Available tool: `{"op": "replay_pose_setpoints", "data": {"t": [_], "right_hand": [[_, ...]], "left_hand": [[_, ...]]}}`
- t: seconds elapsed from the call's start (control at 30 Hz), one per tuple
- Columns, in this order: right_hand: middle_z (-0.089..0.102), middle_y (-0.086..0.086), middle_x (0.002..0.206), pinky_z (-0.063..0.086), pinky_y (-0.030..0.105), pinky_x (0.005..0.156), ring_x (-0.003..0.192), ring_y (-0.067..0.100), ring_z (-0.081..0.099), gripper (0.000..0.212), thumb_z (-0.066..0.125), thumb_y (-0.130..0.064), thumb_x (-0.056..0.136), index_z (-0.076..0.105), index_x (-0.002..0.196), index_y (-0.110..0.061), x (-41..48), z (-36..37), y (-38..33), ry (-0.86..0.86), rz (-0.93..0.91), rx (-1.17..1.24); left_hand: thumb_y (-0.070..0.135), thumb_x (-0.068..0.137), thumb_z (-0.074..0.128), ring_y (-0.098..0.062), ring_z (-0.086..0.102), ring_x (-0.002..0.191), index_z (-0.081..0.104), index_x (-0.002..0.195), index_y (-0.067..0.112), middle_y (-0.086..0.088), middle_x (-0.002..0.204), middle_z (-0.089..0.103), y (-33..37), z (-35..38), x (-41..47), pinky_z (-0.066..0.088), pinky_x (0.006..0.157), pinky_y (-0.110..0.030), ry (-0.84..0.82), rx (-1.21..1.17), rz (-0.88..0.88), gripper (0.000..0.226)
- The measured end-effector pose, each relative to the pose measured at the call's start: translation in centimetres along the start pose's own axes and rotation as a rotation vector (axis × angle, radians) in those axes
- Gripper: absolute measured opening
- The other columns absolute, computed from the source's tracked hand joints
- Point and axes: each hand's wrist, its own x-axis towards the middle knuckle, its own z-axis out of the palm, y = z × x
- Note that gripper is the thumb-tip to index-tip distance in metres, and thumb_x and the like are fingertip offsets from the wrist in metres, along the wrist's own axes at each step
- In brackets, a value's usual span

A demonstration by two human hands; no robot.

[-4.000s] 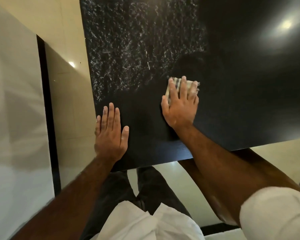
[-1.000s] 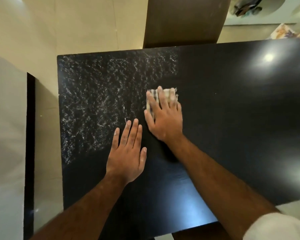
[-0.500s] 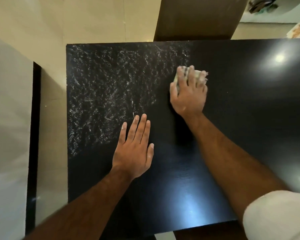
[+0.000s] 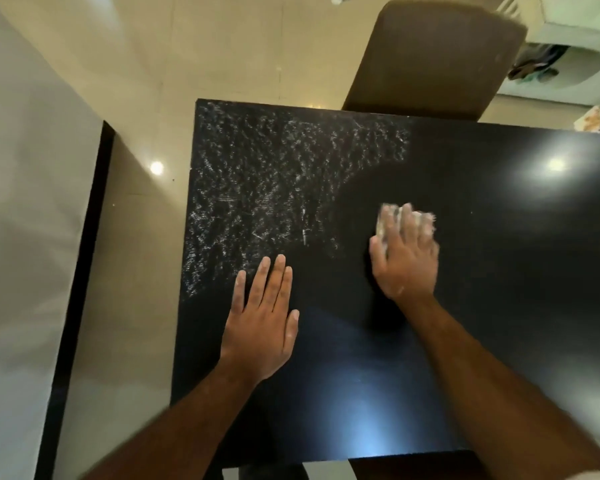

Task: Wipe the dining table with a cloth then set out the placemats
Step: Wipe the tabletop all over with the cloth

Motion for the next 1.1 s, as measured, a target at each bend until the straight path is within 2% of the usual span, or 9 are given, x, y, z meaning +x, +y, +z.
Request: {"op": "replay_pose_setpoints", "data": {"t": [0.1,0.17,0.37,0.5,0.67,0.83,0.9,1.0,1.1], "right_hand": [[0.027,0.01,0.182,0.039,0.072,0.12,0.166,0.052,0.02,0.066,0.035,-0.057,0.111,0.032,0.174,-0.037,3.8,0.4,-1.5,0.025,0.167,0.046],[0.025,0.01,0.183,0.036,0.072,0.122,0.166,0.054,0.019,0.068,0.034,-0.06,0.11,0.03,0.174,-0.038,5.3,0.6,-3.8,0.021,0.163,0.049],[0.029,0.006,0.183,0.037,0.058,0.122,0.169,0.044,0.021,0.066,0.04,-0.058,0.112,0.036,0.174,-0.035,-0.1,1.2,-11.7,0.07,-0.196,0.031],[0.021,0.001,0.185,0.037,0.056,0.124,0.172,0.039,0.011,0.068,0.045,-0.058,0.111,0.033,0.175,-0.038,-5.6,0.6,-9.8,-0.004,-0.31,0.048],[0.024,0.007,0.184,0.043,0.063,0.119,0.169,0.046,0.019,0.069,0.04,-0.058,0.111,0.032,0.175,-0.035,-4.7,0.1,-4.4,-0.02,-0.092,-0.014],[0.03,0.013,0.181,0.044,0.074,0.116,0.164,0.055,0.024,0.066,0.038,-0.057,0.111,0.037,0.173,-0.033,1.2,1.3,-6.1,0.016,0.17,0.021],[0.03,0.013,0.181,0.042,0.072,0.118,0.164,0.055,0.025,0.066,0.038,-0.058,0.112,0.035,0.173,-0.034,2.2,1.7,-8.8,0.03,0.117,0.02],[0.031,0.01,0.182,0.04,0.065,0.12,0.165,0.051,0.026,0.065,0.039,-0.057,0.112,0.037,0.173,-0.034,0.7,1.8,-13.8,0.081,-0.112,0.025],[0.022,0.005,0.185,0.033,0.059,0.125,0.17,0.045,0.016,0.067,0.04,-0.059,0.112,0.032,0.175,-0.036,-4.2,1.6,-16.9,0.009,-0.321,0.065]], "left_hand": [[0.049,0.113,0.03,-0.033,-0.005,0.173,0.007,0.177,0.007,-0.012,0.187,-0.007,-1.4,0.1,-1.7,0.005,0.137,-0.066,0.013,0.004,-0.038,0.08],[0.05,0.114,0.026,-0.033,-0.008,0.173,0.003,0.177,0.007,-0.013,0.186,-0.011,-1.2,0.1,-1.6,0.004,0.136,-0.066,0.0,0.009,-0.054,0.08],[0.048,0.113,0.025,-0.033,-0.009,0.173,0.001,0.177,0.007,-0.013,0.186,-0.014,-1.1,0.0,-1.7,0.004,0.135,-0.067,-0.001,0.003,-0.073,0.079],[0.05,0.113,0.025,-0.032,-0.006,0.173,0.006,0.177,0.009,-0.011,0.186,-0.01,-1.5,-0.3,-1.7,0.003,0.134,-0.071,-0.001,-0.002,-0.07,0.078],[0.05,0.111,0.031,-0.034,0.002,0.173,0.016,0.177,0.011,-0.009,0.187,0.0,-4.5,-0.2,-3.2,0.008,0.131,-0.076,0.034,0.025,-0.095,0.078],[0.05,0.113,0.025,-0.034,-0.003,0.173,0.005,0.178,0.01,-0.01,0.187,-0.007,-4.4,-0.4,-3.0,0.005,0.132,-0.075,0.015,0.013,-0.099,0.079],[0.05,0.113,0.024,-0.034,-0.005,0.173,0.002,0.178,0.01,-0.011,0.186,-0.01,-4.5,-0.2,-3.1,0.004,0.132,-0.074,0.007,0.015,-0.098,0.079],[0.05,0.113,0.024,-0.034,-0.006,0.173,0.001,0.177,0.009,-0.011,0.186,-0.011,-4.5,-0.3,-3.3,0.003,0.132,-0.074,0.008,0.02,-0.094,0.08],[0.049,0.113,0.024,-0.034,-0.008,0.173,0.001,0.177,0.009,-0.012,0.186,-0.012,-4.5,-0.4,-3.3,0.004,0.132,-0.073,0.005,0.022,-0.093,0.079]]}}
